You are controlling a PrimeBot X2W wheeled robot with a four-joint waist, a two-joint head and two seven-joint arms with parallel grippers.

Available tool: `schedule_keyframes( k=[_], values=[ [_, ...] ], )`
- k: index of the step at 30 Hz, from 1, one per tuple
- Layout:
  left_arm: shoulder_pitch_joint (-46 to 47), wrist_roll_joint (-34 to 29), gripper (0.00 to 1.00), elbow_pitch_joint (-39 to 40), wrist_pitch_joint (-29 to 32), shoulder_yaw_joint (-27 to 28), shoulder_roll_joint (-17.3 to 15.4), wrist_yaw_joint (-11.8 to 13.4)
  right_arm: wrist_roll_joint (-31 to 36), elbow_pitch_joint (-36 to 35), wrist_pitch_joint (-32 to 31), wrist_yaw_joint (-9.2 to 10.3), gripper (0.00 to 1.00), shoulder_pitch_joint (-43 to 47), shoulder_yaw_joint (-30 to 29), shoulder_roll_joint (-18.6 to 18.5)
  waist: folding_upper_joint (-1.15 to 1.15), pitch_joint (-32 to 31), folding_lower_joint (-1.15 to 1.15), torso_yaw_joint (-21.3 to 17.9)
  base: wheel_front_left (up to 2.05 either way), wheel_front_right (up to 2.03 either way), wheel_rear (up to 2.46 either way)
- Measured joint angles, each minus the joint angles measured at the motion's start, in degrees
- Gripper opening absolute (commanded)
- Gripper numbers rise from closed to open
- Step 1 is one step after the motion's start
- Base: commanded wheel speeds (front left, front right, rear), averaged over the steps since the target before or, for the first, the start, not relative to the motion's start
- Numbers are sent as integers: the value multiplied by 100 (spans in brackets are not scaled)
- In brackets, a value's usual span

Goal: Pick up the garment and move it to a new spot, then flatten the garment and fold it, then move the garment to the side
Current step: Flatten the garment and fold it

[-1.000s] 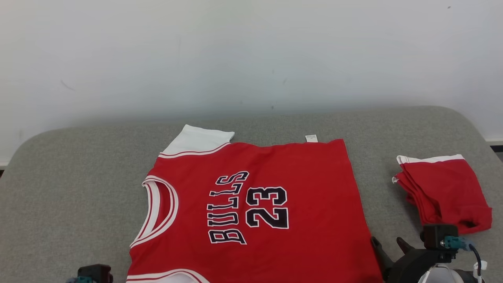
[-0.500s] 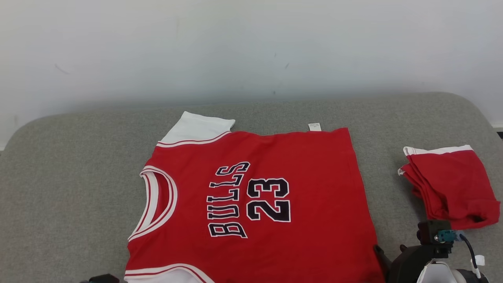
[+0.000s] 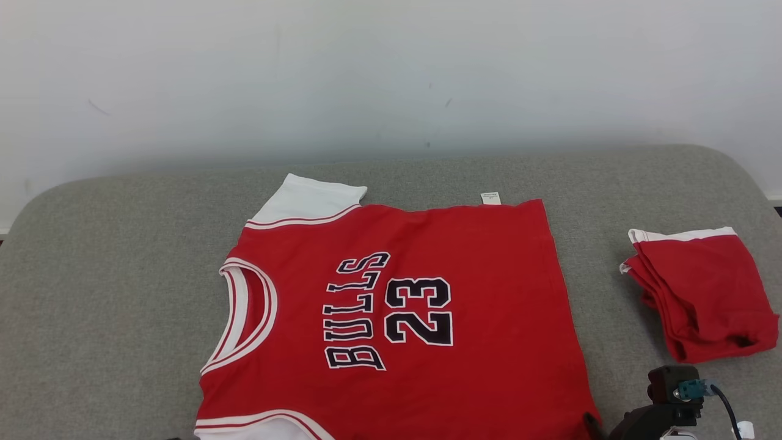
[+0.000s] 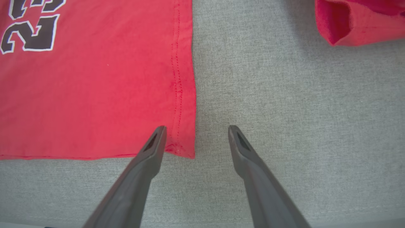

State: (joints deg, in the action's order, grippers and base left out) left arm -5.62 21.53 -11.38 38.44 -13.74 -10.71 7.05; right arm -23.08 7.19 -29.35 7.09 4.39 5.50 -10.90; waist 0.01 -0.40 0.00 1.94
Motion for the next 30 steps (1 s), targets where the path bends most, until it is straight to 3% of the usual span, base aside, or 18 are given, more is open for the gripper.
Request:
schedule_keyframes(
  k=[6,8,9,11,12,27,29,30],
  values=[
    [0,-1,100,82,44,34,13,0,59,-62,-94,3,100,39,-36,76,0,-3,0,-10,0,0,0],
    [0,-2,78,99,65,38,16,0,125,-86,-102,3,100,43,-34,98,0,0,0,-18,0,0,0],
    [-1,-5,49,100,97,38,16,0,168,-104,-134,3,100,43,-33,116,0,2,0,-23,0,0,0],
    [-2,-10,11,109,120,37,19,0,208,-120,-148,3,100,43,-25,164,0,11,0,-31,0,0,0],
    [-2,-10,0,122,121,37,21,0,211,-122,-154,3,100,43,-22,178,0,16,0,-34,0,0,0],
    [-1,-35,0,285,291,42,145,1,370,51,-537,3,100,63,-148,371,0,158,0,43,0,0,0],
    [-1,-34,0,291,297,51,152,1,380,70,-553,3,84,55,-149,391,0,175,0,50,0,0,0],
    [-1,-35,0,300,297,57,153,2,381,88,-555,3,84,40,-154,401,0,183,0,52,0,0,0]
  ],
)
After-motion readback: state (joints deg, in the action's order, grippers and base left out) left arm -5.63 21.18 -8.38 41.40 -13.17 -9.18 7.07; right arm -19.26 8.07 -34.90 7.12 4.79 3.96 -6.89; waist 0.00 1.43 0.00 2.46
